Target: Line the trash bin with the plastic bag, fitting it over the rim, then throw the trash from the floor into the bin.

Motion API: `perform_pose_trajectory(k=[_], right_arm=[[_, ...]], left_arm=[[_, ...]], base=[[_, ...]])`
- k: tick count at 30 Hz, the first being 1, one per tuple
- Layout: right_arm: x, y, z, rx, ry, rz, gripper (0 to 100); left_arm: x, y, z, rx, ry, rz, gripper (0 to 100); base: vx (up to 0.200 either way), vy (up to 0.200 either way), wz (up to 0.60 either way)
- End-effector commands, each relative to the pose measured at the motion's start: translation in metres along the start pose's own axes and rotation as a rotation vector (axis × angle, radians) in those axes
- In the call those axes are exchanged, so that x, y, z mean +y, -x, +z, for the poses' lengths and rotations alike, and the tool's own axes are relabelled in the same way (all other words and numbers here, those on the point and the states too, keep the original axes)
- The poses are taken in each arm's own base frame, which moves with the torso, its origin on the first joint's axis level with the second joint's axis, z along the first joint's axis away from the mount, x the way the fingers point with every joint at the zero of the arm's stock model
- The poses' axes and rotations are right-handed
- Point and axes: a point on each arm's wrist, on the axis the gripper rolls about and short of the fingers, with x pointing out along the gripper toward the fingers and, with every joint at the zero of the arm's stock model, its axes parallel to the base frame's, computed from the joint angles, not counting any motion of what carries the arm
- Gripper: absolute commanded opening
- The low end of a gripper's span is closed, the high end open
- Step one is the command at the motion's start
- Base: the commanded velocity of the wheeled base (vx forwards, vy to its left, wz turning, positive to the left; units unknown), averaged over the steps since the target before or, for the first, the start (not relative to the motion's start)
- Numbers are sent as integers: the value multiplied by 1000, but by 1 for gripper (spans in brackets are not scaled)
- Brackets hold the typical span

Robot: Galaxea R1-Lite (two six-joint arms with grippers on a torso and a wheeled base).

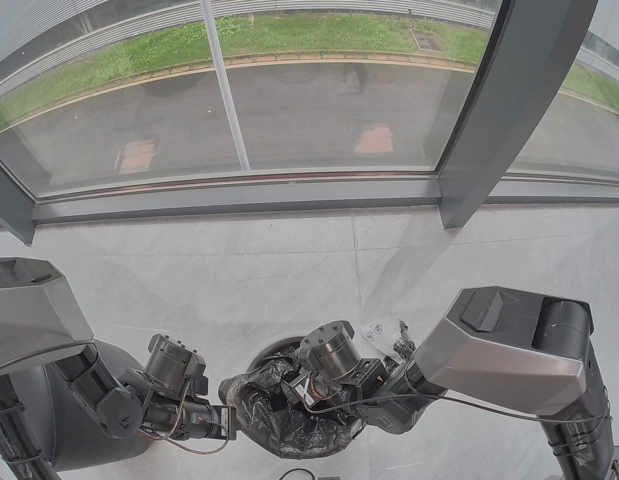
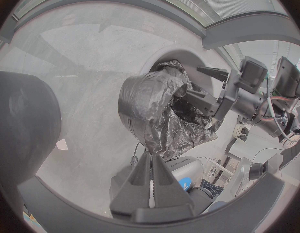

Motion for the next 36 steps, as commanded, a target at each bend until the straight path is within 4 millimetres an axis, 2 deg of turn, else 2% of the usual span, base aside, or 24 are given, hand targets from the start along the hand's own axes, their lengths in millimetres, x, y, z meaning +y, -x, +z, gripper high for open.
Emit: perform_pose_trajectory(k=[1,25,26,36], right_arm=[[3,-9,-8,20,6,-2,100],[7,-27,-16,35,63,-50,100],[7,-27,-16,36,65,-50,0],[5,-20,-7,11,51,-73,0]], left_arm=[[1,-1,-1,2,2,2,0],[1,-2,0,-3,4,3,0],[1,-2,0,-3,4,3,0],[1,-1,0,-5,4,6,0]], base=[[0,0,0],[0,0,0],[0,0,0],[0,0,0]])
